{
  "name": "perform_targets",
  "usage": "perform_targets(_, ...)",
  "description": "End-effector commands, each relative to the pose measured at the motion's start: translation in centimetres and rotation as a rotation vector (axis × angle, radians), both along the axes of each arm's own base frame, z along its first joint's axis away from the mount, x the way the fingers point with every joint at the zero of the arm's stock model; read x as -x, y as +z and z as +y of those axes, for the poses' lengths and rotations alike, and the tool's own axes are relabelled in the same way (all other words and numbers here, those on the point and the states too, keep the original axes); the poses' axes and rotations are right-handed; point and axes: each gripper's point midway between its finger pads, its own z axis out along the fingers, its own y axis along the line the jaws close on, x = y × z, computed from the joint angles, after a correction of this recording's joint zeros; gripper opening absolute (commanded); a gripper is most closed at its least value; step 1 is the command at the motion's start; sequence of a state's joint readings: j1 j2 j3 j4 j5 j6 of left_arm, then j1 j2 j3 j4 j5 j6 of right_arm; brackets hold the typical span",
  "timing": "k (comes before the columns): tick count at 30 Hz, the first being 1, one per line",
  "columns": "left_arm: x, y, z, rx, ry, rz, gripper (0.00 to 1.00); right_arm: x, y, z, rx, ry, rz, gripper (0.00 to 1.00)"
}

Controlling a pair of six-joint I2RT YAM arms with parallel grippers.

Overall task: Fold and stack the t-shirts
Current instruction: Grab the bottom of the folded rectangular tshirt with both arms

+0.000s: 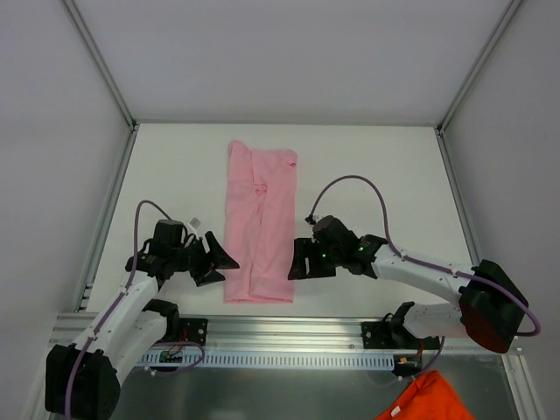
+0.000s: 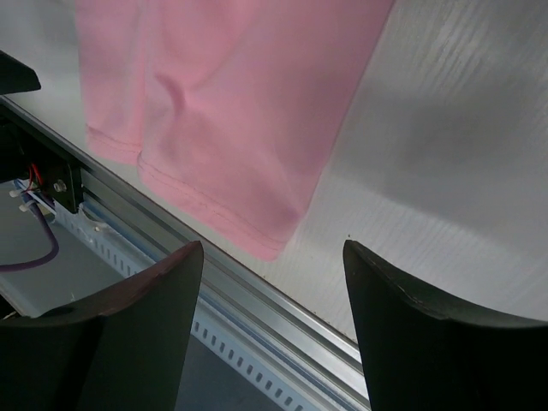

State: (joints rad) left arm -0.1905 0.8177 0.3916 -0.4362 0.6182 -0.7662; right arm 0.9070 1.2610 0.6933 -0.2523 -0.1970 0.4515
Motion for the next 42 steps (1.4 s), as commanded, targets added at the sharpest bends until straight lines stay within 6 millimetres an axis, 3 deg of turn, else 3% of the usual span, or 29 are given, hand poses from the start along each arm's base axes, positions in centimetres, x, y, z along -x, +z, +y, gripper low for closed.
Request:
perform_targets(1,2.1,-1.0,0.6,-0.027,0.026,0.089,0.68,0.3,-0.2,0.6,-0.060,-0.045,0.042,0.70)
perform_targets(6,2.4,-1.6,1.2,-0.067,0.063,0.103,0.69,1.0,-1.5,-1.4,-0.029,-0.119,0.050,0.71)
perform_targets(11,3.3,-2.9,1.9,-0.123,0.105,0.180,0.66,1.5,-1.6,-1.8,-0.043,-0.137,0.053,0.70)
perform_targets(22,4.5,-4.3,1.9,-0.115,0.134,0.251,0.62,0.8,-0.6,0.7,-0.127,-0.127,0.065,0.70)
perform_targets(29,4.6,-5.2,1.5,-0.105,0.118,0.271,0.60,0.9,-1.1,2.9,-0.158,-0.110,0.103,0.70)
perform_targets(42,3.9,-6.0,1.1,-0.084,0.107,0.244,0.60,1.3,-2.4,3.6,-0.128,-0.119,0.149,0.68)
